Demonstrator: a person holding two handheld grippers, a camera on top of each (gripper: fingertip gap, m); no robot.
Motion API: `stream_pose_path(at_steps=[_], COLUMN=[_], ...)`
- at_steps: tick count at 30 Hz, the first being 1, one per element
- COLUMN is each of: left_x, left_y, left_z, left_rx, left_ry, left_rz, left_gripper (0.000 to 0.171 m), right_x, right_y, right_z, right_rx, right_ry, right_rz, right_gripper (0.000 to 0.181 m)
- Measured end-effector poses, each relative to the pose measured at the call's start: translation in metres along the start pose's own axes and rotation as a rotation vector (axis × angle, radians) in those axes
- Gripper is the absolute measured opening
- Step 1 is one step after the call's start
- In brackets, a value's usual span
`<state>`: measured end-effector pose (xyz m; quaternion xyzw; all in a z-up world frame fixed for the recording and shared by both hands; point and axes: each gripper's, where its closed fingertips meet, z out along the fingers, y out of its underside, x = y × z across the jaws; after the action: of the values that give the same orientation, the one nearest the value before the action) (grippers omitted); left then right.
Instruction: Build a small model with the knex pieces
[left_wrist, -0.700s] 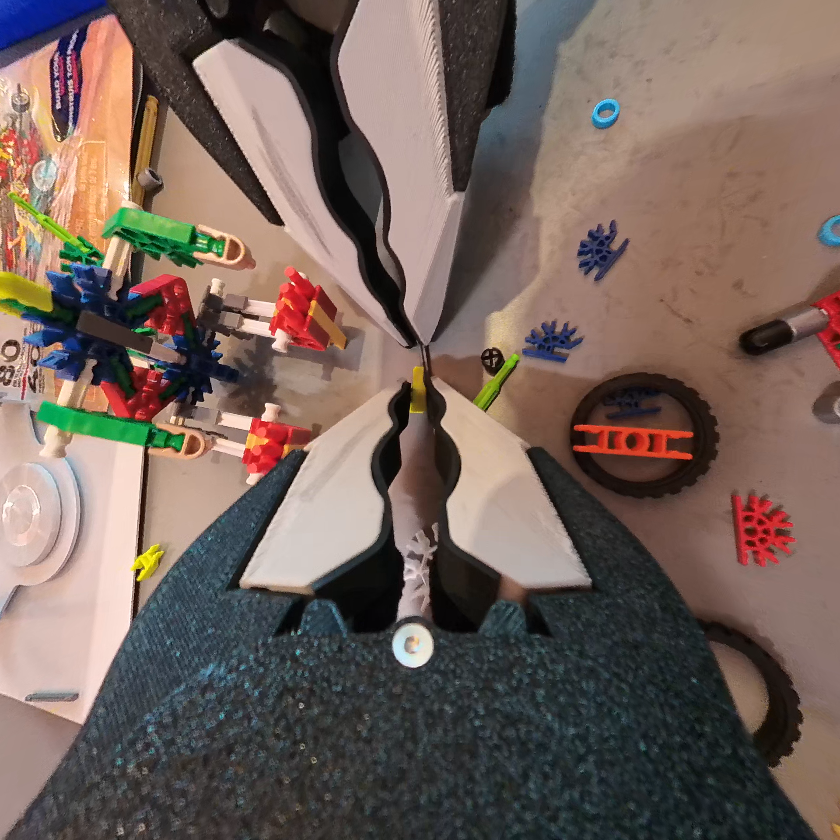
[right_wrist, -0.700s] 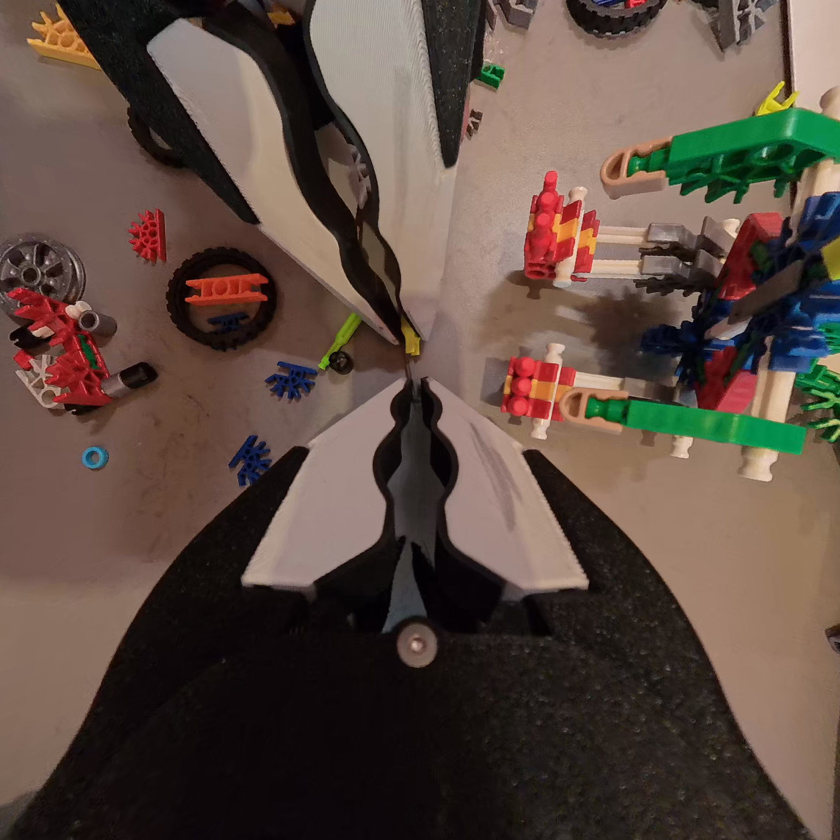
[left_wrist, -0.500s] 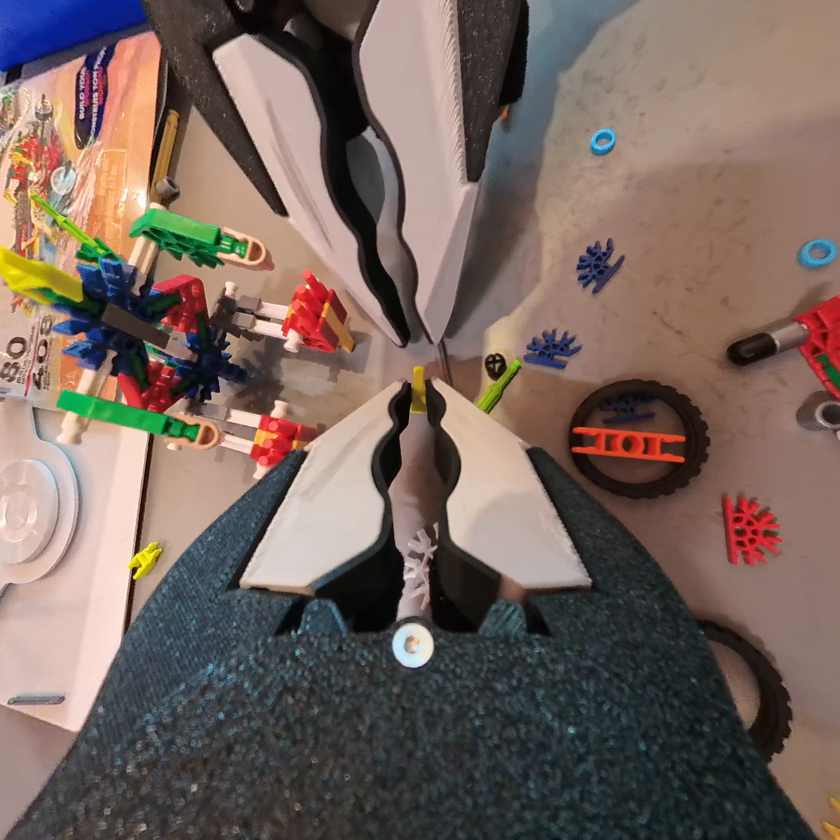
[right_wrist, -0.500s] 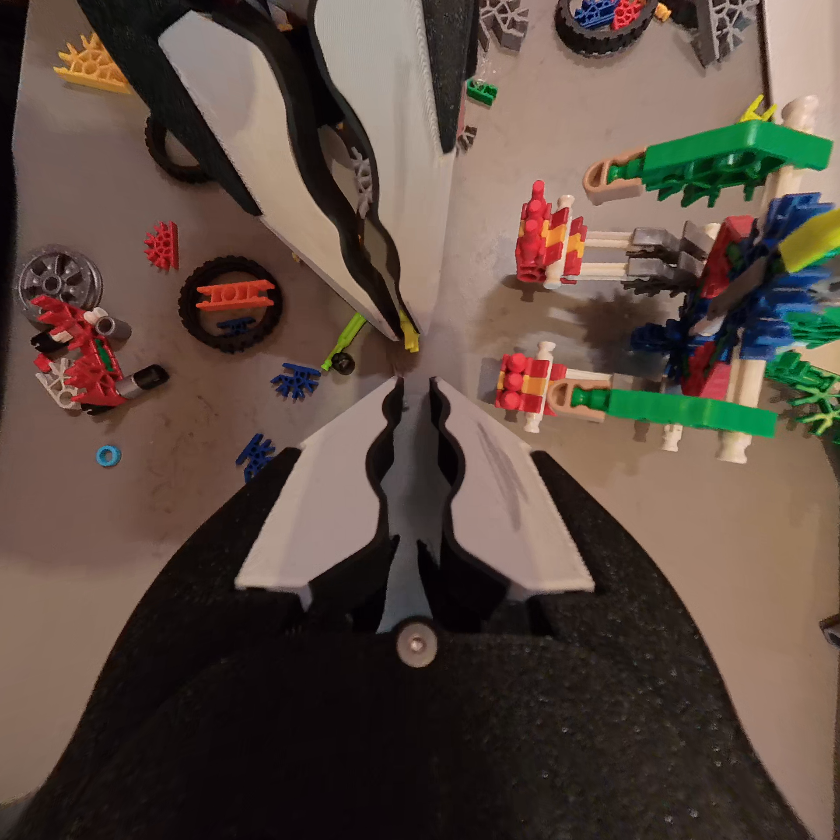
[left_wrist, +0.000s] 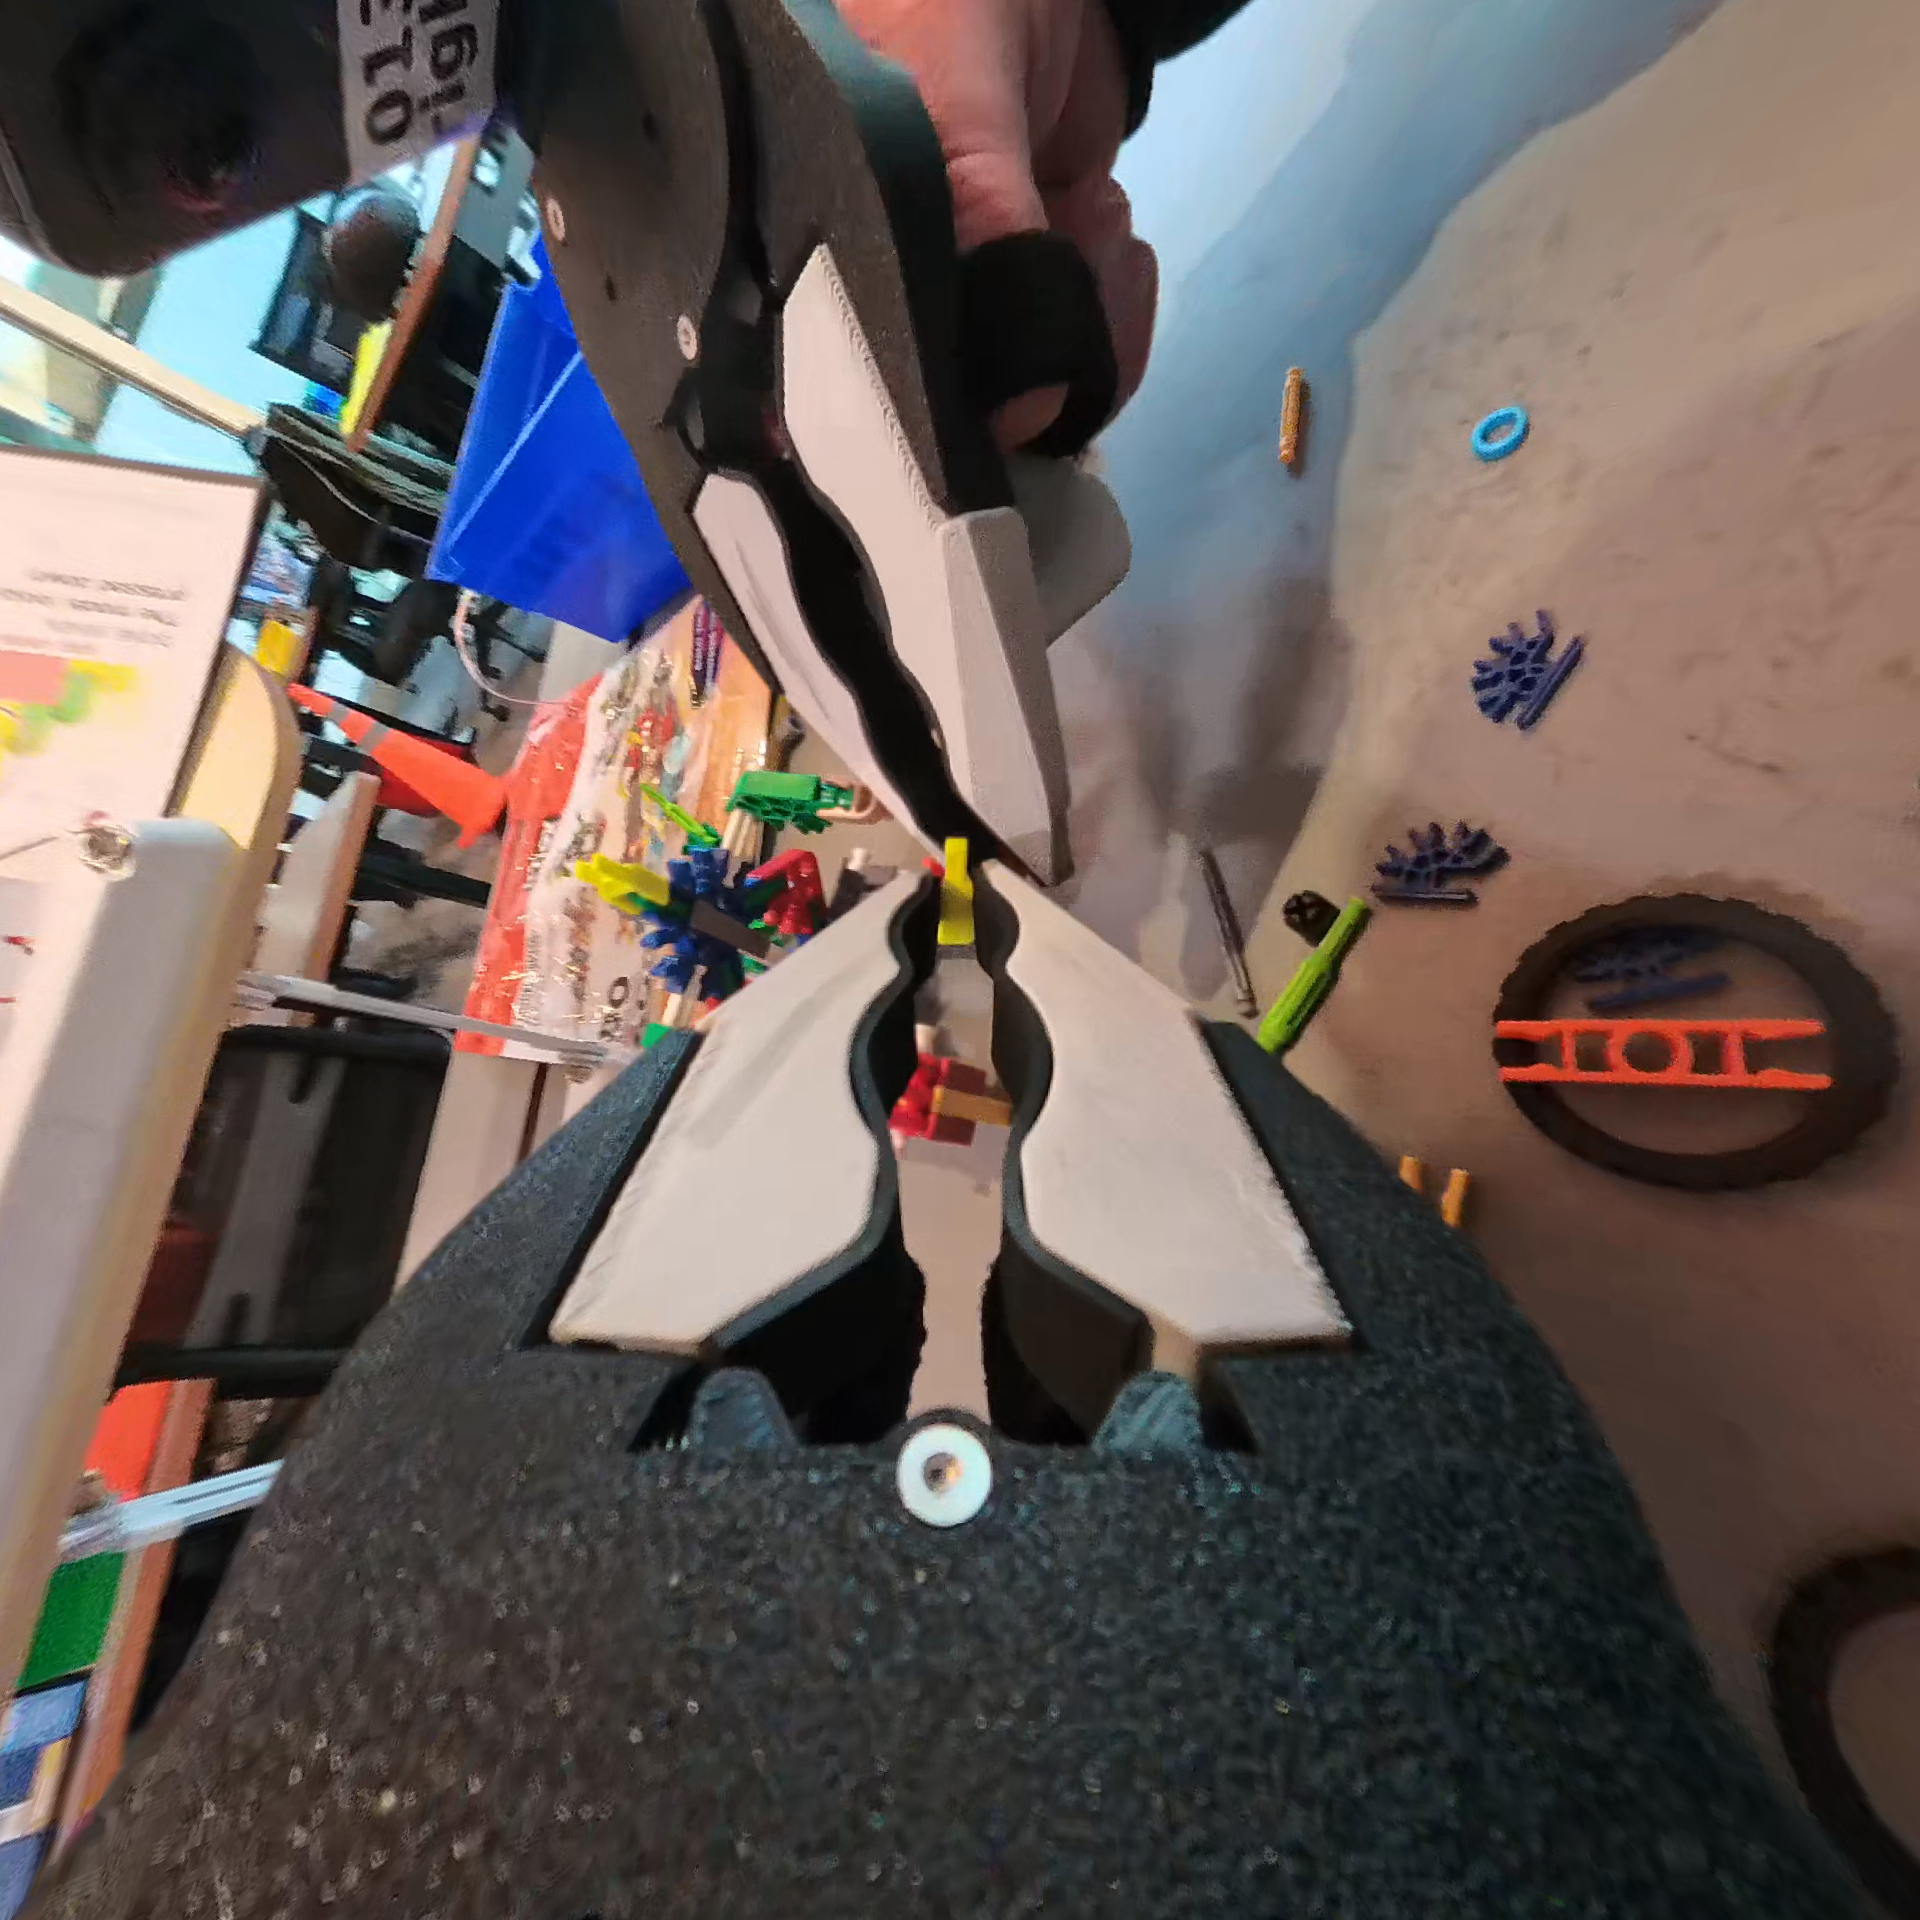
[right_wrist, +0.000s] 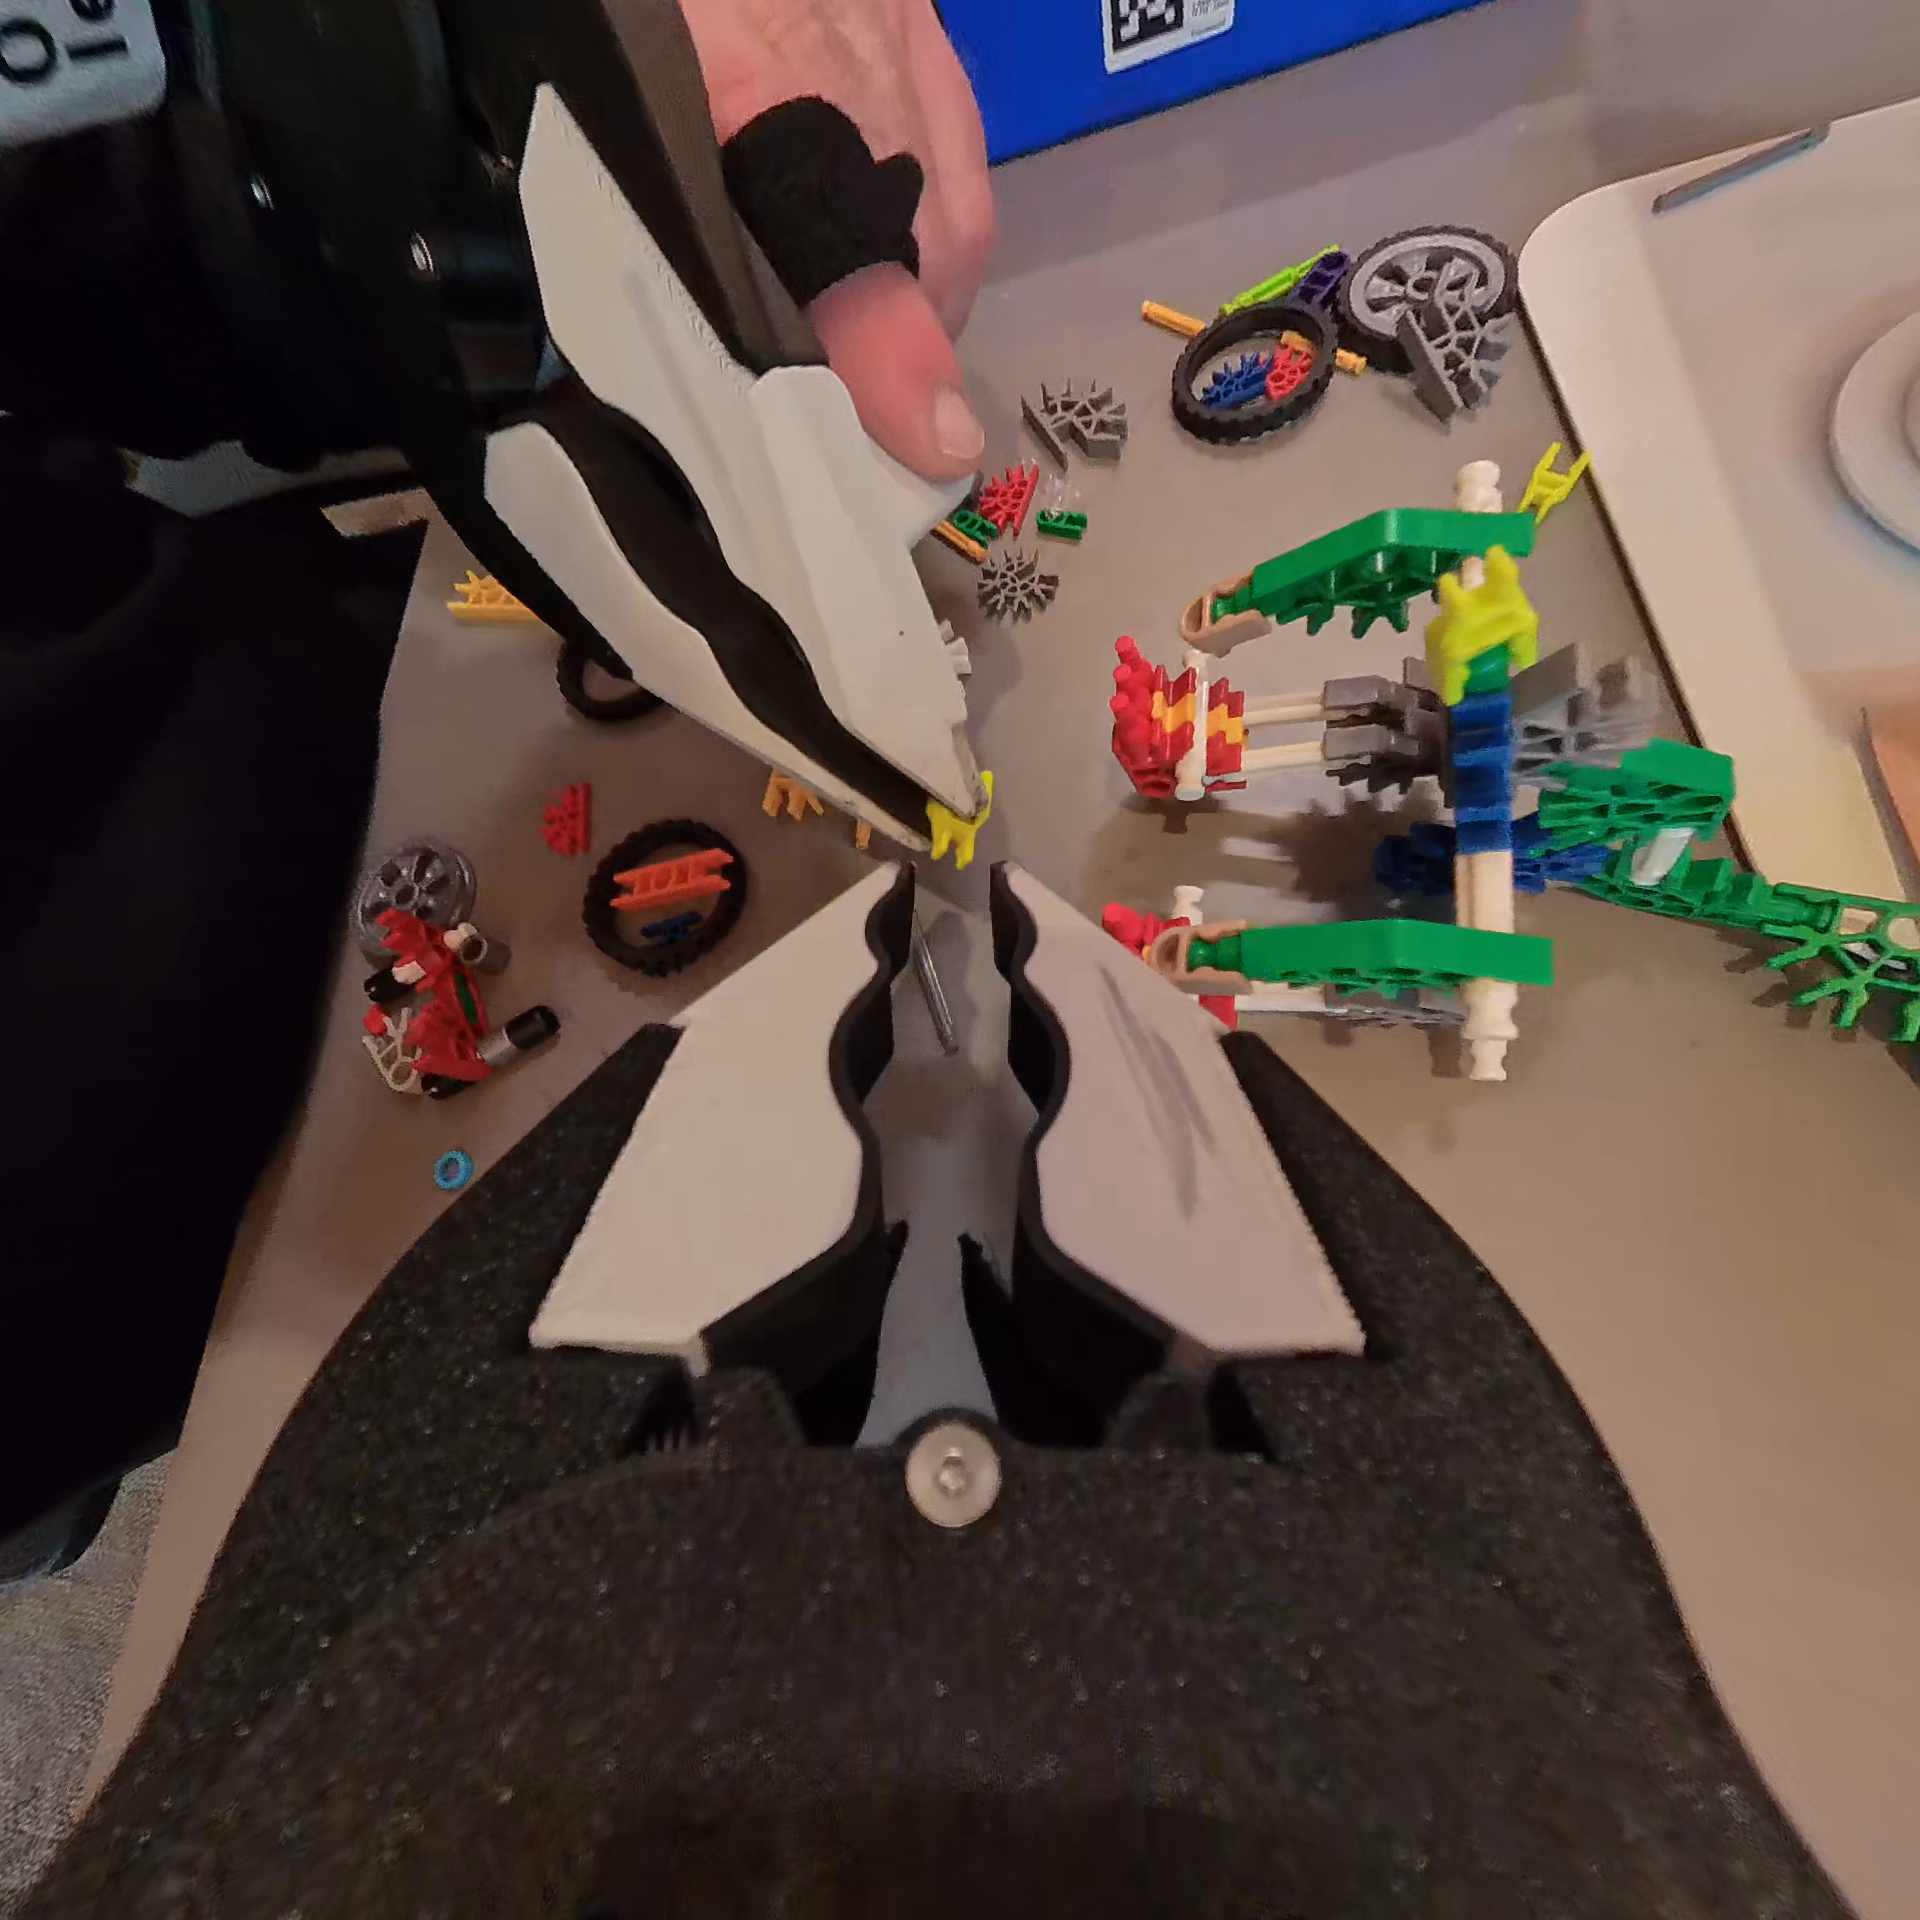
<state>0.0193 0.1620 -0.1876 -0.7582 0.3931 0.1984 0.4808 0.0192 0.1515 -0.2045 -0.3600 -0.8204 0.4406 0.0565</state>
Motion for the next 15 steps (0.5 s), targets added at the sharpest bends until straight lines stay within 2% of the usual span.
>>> stream_pose_path(at_steps=[9,15], left_x=[-0.001,0.0], left_y=[-0.001,0.001], left_z=[0.001,0.001], left_rx=[-0.013,-0.024], left_ry=[-0.064,-0.06], left_rz=[0.112,0.129], left_gripper=[0.004,0.004], right_x=[0.002,0.001], right_y=[-0.004,-0.01], right_z=[-0.003,-0.012], right_rx=[0.027,0.072], right_ry=[0.001,-0.02], right_rz=[0.018,0.03], right_gripper=[0.014,0.014])
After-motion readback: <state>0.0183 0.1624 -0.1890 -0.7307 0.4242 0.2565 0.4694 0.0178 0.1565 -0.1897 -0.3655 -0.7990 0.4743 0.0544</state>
